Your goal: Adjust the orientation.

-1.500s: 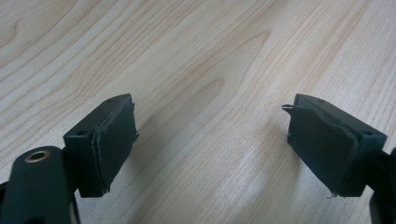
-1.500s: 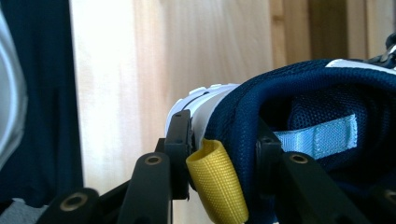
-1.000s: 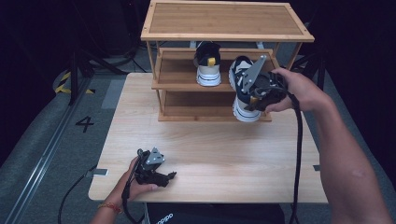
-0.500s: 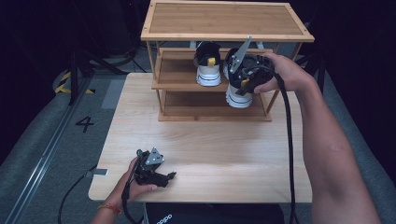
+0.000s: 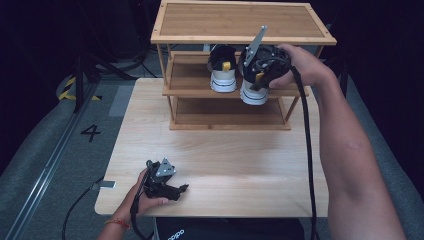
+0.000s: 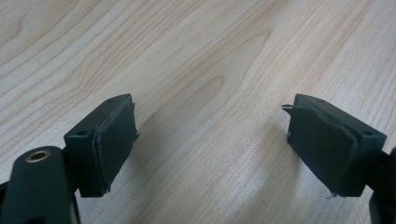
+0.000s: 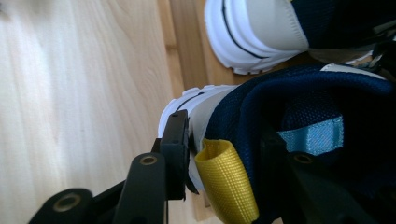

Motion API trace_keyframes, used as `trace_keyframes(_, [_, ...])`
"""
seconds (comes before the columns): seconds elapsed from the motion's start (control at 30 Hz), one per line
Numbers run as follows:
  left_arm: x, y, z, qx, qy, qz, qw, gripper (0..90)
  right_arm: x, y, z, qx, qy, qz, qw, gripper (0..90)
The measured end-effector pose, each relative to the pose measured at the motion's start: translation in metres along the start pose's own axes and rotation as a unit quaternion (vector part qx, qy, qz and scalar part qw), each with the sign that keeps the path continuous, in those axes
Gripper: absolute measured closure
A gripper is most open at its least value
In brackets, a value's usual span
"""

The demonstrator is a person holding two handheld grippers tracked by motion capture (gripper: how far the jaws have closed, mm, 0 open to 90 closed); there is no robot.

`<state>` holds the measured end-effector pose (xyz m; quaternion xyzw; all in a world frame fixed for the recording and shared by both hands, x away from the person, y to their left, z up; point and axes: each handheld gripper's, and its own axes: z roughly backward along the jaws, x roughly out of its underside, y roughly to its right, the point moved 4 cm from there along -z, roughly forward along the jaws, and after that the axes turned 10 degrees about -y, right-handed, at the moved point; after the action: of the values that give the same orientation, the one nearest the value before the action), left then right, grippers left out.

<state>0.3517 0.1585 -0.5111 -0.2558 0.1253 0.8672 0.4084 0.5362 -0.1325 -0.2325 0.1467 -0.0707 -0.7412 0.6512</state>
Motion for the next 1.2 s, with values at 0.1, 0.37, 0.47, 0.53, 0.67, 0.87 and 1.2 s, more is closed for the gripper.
trace_keyframes(0.1, [0.0,0.0,0.0,-0.001,-0.001,0.0,1.0,16.0,-0.004,0.005,-0.002,0.008,-0.004,-0.005,1.0,61.4])
trace_keyframes(0.37, [0.0,0.0,0.0,0.0,0.002,0.0,1.0,16.1,-0.003,0.012,-0.005,0.03,0.002,-0.016,0.9994,52.8])
trace_keyframes(0.47, [0.0,0.0,0.0,0.0,0.002,0.0,1.0,16.1,-0.001,0.015,-0.001,0.059,0.022,-0.021,0.9978,46.3])
trace_keyframes(0.53, [0.0,0.0,0.0,0.001,0.002,-0.001,1.0,16.1,0.001,0.014,0.004,0.076,0.043,-0.027,0.9958,43.3])
trace_keyframes(0.67, [0.0,0.0,0.0,0.002,0.002,0.001,1.0,16.1,0.01,0.01,0.003,0.104,0.061,-0.05,0.9914,41.6])
trace_keyframes(0.87, [0.0,0.0,0.0,0.002,0.001,0.0,1.0,16.1,0.031,-0.003,0.012,0.123,0.158,-0.12,0.9722,39.7])
trace_keyframes(1.2, [0.0,0.0,0.0,0.001,-0.002,0.0,1.0,16.1,0.068,-0.035,-0.002,0.101,0.269,-0.237,0.928,25.1])
